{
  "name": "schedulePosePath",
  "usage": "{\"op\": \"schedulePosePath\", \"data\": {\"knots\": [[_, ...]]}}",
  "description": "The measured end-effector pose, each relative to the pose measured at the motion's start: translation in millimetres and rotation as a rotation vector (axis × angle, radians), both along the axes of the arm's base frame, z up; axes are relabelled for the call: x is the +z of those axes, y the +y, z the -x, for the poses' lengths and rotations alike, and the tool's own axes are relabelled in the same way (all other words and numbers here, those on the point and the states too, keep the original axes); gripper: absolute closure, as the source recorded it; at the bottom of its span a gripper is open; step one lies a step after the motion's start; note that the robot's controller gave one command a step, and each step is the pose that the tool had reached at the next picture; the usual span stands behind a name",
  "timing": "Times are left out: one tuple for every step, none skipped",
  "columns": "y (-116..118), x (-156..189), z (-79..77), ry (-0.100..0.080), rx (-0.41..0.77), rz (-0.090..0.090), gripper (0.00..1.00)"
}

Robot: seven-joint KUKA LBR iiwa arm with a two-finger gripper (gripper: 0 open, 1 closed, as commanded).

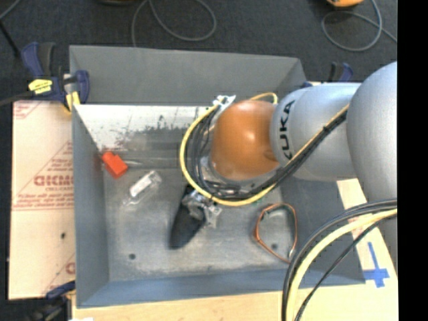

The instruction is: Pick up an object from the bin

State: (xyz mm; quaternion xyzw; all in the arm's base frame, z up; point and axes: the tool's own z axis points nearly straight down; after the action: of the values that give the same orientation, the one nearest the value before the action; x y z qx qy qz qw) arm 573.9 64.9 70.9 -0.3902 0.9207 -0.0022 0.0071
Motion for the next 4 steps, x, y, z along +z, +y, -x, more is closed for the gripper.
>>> {"op": "schedulePosePath", "data": {"knots": [[0.0,0.0,0.0,0.000,-0.001,0.000,1.00],[0.9,-0.1,-2.4,-0.004,0.003,-0.001,1.00],[-0.4,2.7,-1.7,-0.004,0.011,-0.001,1.00],[-7.0,0.3,-8.7,-0.009,0.031,-0.002,1.00]]}}
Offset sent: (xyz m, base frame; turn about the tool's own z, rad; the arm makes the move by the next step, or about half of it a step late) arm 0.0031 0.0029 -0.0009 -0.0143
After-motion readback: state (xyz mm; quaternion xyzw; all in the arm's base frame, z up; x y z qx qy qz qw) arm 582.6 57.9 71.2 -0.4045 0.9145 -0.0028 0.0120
